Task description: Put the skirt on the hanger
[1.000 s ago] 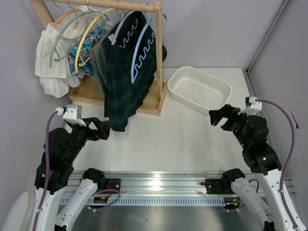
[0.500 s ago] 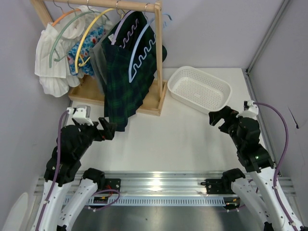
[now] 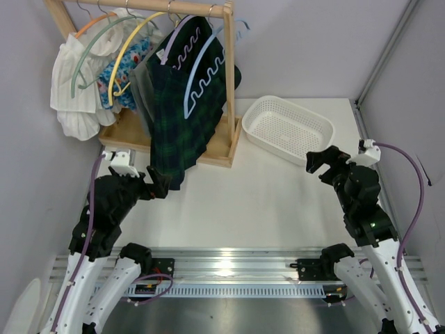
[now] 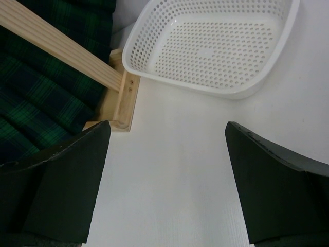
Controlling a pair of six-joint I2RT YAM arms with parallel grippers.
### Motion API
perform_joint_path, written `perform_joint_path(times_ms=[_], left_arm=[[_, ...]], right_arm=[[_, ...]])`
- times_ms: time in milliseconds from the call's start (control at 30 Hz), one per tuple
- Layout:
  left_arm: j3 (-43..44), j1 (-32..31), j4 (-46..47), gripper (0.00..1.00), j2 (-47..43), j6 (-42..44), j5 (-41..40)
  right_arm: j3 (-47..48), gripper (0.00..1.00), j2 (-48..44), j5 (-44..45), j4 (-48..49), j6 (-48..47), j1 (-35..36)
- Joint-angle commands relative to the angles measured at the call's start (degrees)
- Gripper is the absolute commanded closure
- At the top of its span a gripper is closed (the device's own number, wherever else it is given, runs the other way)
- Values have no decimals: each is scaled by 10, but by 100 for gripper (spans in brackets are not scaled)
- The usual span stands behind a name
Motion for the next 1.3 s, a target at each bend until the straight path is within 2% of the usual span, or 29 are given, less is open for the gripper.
perform_joint_path(times_ms=[0,400,767,1267], left_arm=[[-2,3,26,1,3,1,5],[-6,3,37,1,3,-30,-11],[-78,3,91,0,-40,-102,-11],[-63,3,66,0,-17,-116,-20]], right_arm=[[31,1,4,34,32,-21,1],[33,1,13,42,34,-20,2],[50,1,31,41,37,-51,3],[38,1,54,21,90,-83,2]])
